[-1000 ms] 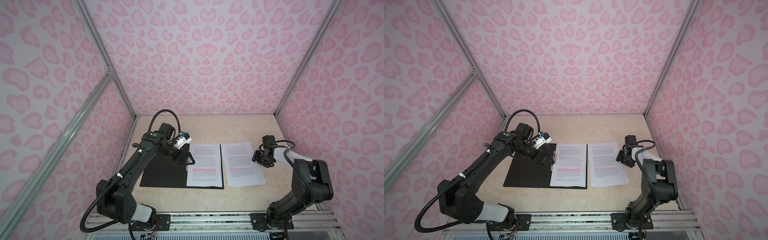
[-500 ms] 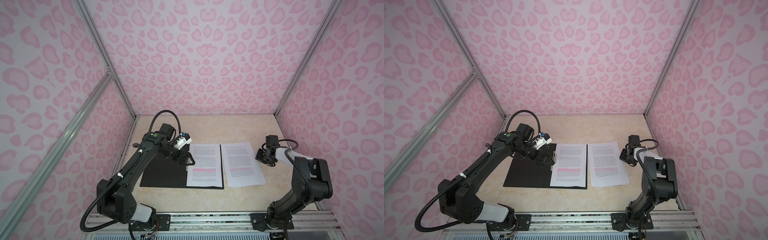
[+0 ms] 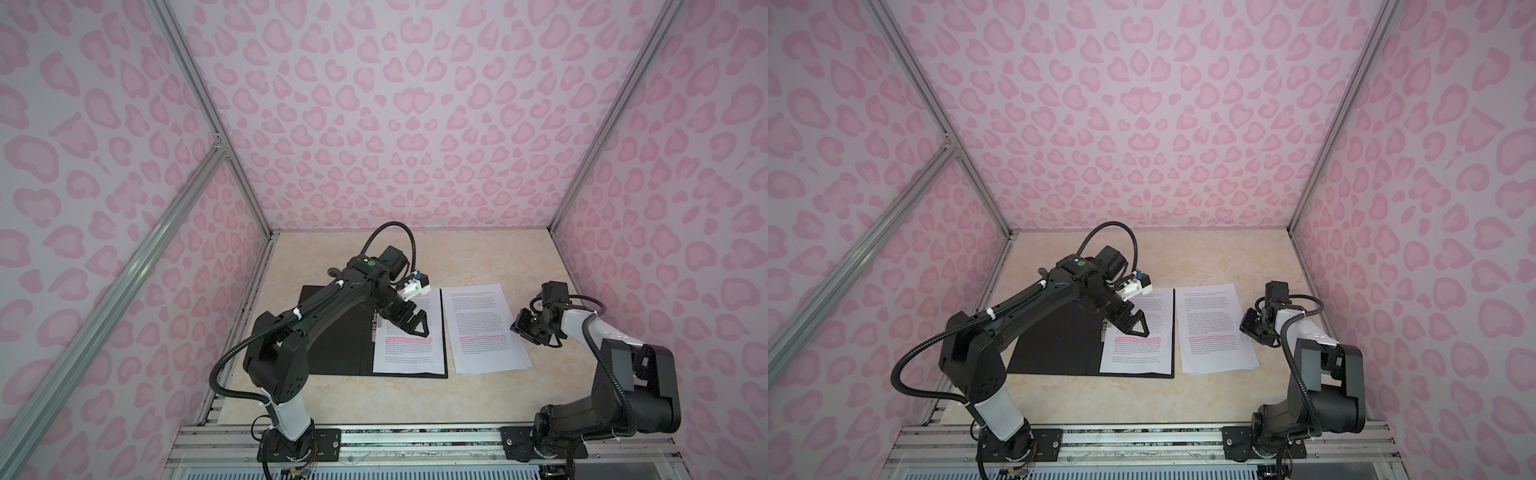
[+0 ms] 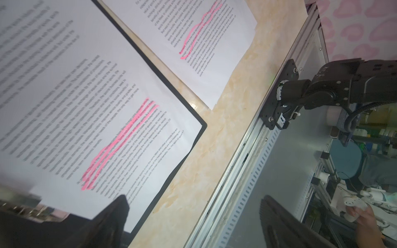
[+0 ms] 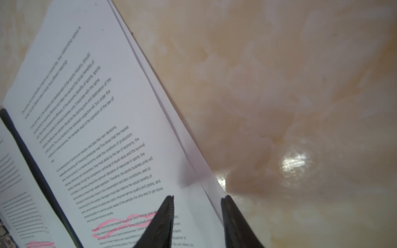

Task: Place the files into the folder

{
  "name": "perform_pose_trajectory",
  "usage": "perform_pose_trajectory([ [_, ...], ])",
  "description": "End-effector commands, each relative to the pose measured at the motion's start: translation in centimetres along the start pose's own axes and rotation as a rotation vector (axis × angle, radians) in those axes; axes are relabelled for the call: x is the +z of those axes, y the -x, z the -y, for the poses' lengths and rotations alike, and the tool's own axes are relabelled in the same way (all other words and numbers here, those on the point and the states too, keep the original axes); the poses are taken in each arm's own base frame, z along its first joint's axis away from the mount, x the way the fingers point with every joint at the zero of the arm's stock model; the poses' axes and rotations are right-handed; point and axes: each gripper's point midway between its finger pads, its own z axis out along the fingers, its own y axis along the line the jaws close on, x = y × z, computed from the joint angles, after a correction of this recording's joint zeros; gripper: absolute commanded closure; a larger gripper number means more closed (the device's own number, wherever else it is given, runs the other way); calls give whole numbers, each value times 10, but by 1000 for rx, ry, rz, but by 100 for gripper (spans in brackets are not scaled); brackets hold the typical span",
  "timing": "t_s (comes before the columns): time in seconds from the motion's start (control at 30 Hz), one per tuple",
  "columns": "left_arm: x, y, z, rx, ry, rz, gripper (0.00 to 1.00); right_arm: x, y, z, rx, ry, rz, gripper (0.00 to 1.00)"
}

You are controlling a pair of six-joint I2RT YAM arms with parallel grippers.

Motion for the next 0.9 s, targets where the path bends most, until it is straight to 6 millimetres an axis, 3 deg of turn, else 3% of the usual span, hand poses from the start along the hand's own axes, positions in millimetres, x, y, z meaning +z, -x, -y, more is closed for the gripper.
perform_pose_trajectory([
  [0.0,26,12,14,-22,-34,-23,1,-10,-20,-5,23,44,-32,59],
  [0.2,78,27,42,-46,-74,-102,1,-40,-32,-15,30,100,55,59],
  [0.3,104,30,49,-98,-83,-142,0,-43,-39,-14,21,96,49,59],
  [0.47,139,18,49,-178,-57,-210,1,-41,-47,-9,45,107,62,59],
  [0.67,157,12,43,-235,-38,-232,1,-51,-39,-15,49,124,102,59],
  [0.87,168,11,43,-250,-61,-263,2,-43,-43,-12,62,126,89,59],
])
